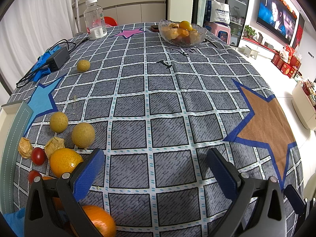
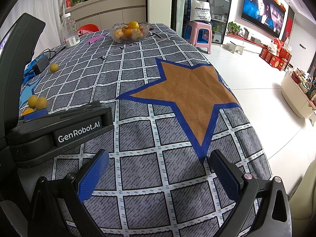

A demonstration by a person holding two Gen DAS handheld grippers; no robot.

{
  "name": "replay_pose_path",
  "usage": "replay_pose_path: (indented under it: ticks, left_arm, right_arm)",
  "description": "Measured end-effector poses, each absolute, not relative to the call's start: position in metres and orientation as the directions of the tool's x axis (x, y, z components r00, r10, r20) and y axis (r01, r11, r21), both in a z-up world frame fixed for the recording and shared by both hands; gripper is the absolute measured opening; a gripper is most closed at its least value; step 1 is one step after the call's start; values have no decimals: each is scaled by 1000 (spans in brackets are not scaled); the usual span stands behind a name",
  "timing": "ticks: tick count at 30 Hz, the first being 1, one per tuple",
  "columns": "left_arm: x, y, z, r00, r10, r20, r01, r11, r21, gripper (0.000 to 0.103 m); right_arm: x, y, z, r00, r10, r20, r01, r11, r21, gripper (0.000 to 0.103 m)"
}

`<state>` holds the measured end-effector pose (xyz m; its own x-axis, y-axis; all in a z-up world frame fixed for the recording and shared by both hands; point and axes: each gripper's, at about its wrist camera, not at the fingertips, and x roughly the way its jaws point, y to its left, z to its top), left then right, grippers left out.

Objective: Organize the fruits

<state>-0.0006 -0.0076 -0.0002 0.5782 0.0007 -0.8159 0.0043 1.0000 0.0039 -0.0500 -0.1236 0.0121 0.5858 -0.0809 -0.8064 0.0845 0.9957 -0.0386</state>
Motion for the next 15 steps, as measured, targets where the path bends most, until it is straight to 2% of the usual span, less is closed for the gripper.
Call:
replay_pose_path:
  ticks: [15]
  left_arm:
    - [-1, -8, 0, 578, 0, -816, 4, 1000, 4, 103]
  right_arm:
    - [-50, -124, 12, 586, -81, -806, 84, 996, -39, 102]
